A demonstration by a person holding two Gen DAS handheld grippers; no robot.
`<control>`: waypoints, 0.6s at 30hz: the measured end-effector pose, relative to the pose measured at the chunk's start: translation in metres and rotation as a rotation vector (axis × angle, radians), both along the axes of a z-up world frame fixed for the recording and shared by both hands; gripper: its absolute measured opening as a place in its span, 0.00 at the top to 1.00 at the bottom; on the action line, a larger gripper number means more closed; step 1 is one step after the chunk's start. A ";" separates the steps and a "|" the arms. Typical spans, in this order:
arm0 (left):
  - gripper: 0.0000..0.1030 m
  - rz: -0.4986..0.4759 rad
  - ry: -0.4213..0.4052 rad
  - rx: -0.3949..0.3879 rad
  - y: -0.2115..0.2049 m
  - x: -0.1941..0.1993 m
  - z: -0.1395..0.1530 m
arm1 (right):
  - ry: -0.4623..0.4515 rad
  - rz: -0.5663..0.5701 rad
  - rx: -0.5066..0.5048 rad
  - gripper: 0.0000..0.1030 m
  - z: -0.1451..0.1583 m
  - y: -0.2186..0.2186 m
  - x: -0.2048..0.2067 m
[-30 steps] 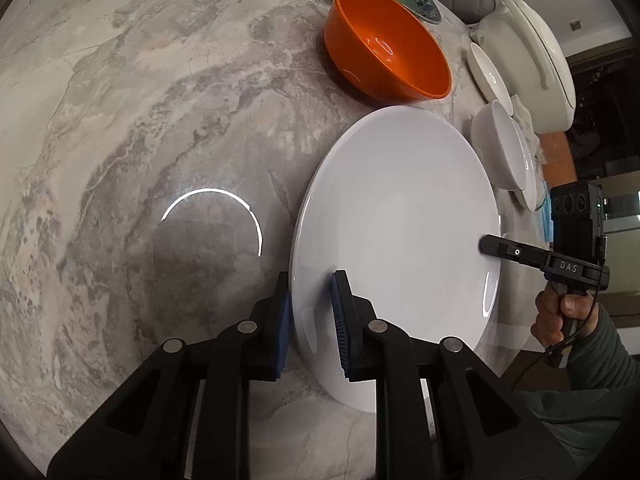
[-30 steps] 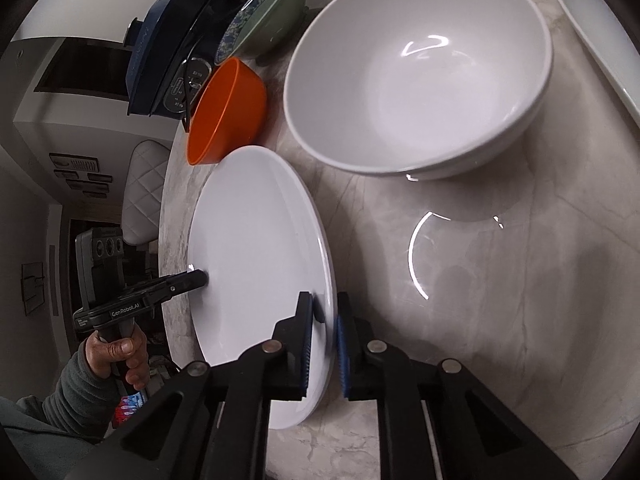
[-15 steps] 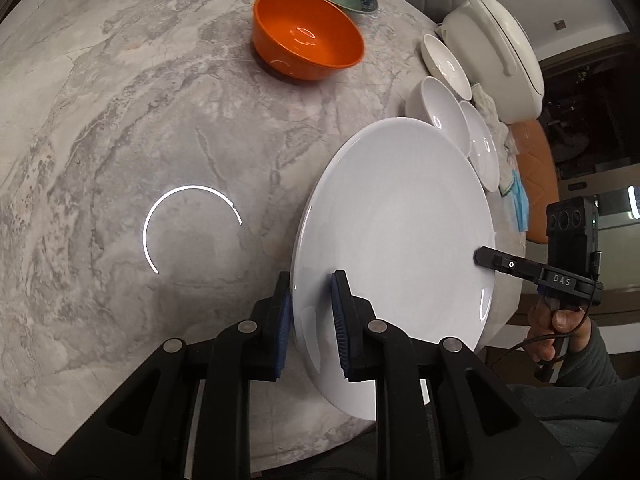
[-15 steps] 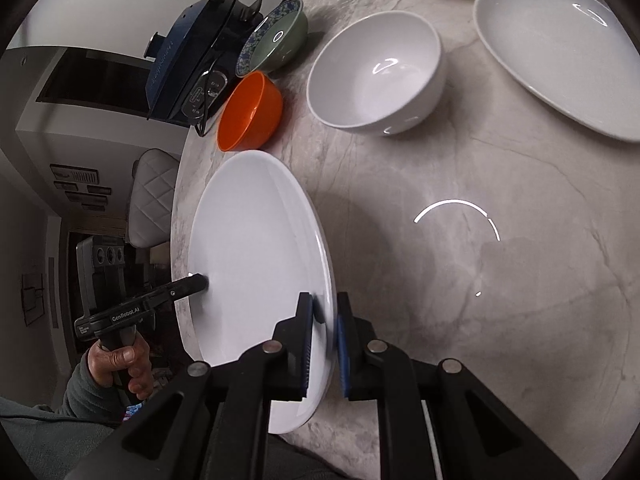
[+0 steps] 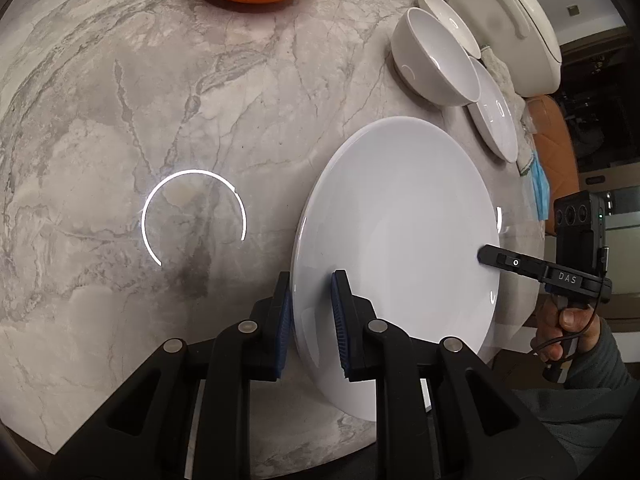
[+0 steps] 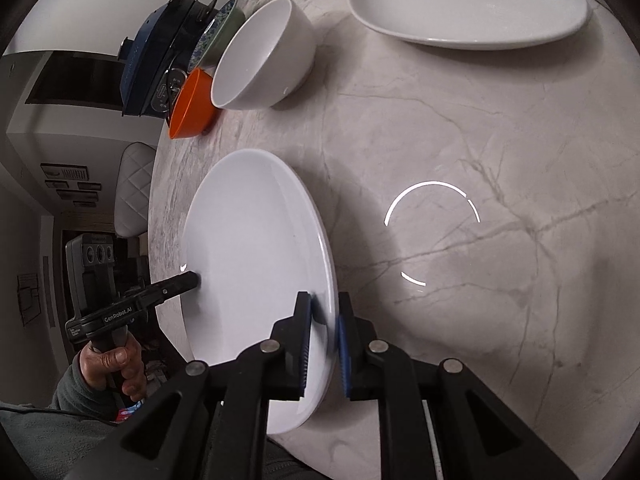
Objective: Organize plates and bowls
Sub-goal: 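Lift the large white plate with the left tool and carry it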
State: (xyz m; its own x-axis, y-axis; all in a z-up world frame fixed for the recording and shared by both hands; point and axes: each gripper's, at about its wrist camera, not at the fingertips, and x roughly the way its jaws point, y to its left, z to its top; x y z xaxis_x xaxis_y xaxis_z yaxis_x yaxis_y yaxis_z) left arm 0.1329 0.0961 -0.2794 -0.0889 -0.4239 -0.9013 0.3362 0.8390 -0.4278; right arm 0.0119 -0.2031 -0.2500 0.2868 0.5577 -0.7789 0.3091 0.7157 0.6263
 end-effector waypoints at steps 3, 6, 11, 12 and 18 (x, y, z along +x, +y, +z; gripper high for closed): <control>0.82 0.005 -0.003 0.013 -0.004 -0.003 -0.006 | -0.003 0.035 -0.011 0.86 -0.005 -0.002 -0.002; 0.81 0.013 -0.009 0.025 -0.010 -0.007 -0.009 | -0.009 0.050 -0.018 0.86 -0.007 -0.001 0.000; 0.81 0.032 -0.016 0.023 -0.009 -0.005 -0.012 | -0.038 0.069 -0.054 0.85 -0.003 0.003 0.001; 0.80 0.034 -0.016 0.022 -0.006 -0.004 -0.011 | -0.046 0.075 -0.066 0.85 -0.001 0.006 0.002; 0.63 0.097 -0.043 -0.016 0.015 0.005 0.003 | -0.091 0.087 -0.142 0.79 0.004 0.016 -0.001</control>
State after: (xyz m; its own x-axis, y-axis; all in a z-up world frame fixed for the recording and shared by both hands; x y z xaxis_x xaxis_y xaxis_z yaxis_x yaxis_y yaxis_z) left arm 0.1380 0.1110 -0.2764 -0.0080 -0.4428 -0.8966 0.2716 0.8619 -0.4281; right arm 0.0109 -0.1870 -0.2461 0.3152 0.4696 -0.8247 0.1892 0.8204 0.5395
